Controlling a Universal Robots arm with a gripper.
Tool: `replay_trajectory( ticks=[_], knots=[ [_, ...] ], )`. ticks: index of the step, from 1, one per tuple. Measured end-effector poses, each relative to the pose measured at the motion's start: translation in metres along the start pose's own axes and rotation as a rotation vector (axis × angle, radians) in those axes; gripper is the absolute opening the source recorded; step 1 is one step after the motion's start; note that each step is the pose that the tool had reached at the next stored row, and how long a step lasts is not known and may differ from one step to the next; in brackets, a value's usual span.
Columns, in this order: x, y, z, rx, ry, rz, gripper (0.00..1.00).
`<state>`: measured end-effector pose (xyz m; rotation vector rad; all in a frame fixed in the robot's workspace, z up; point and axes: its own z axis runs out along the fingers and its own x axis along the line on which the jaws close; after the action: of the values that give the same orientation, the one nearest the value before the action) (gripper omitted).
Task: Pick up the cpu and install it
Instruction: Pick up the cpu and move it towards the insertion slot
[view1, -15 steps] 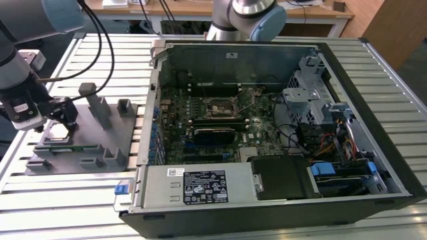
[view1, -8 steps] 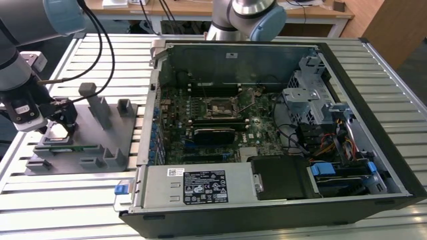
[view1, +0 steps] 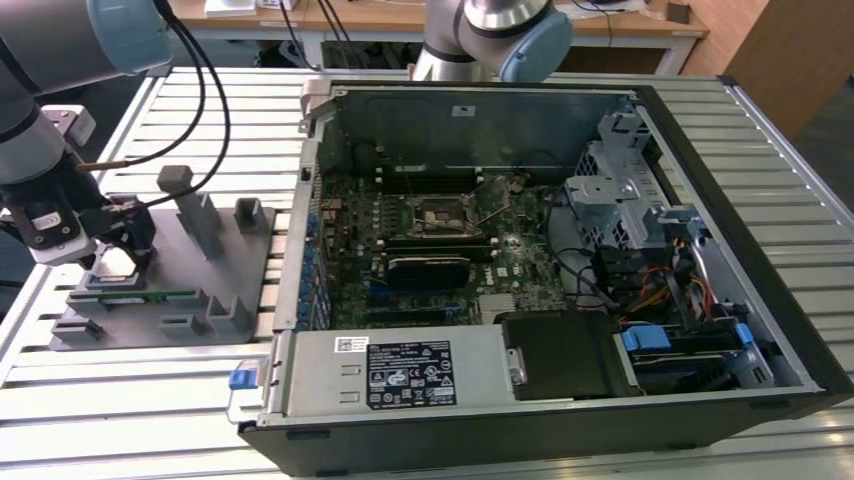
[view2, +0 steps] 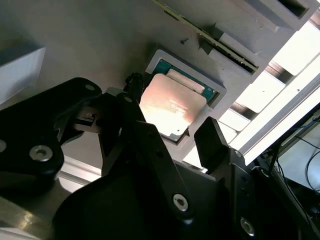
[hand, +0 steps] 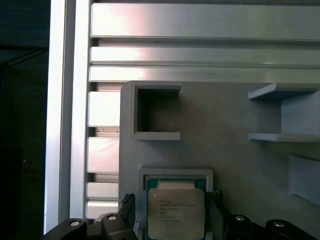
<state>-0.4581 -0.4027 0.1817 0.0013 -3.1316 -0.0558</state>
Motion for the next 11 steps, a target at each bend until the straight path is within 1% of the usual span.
replay_trajectory(
  ticks=[3,5,11],
  knots=[
    [0.0000,0.0000,0.0002,0.0003,0.0003,0.000,0.67],
    [0.0001,0.0000,0.0002,0.0003,0.0004,0.000,0.54],
    [0.0000,0.0000,-0.0002,0.0000,-0.0001,0.000,0.54]
  ],
)
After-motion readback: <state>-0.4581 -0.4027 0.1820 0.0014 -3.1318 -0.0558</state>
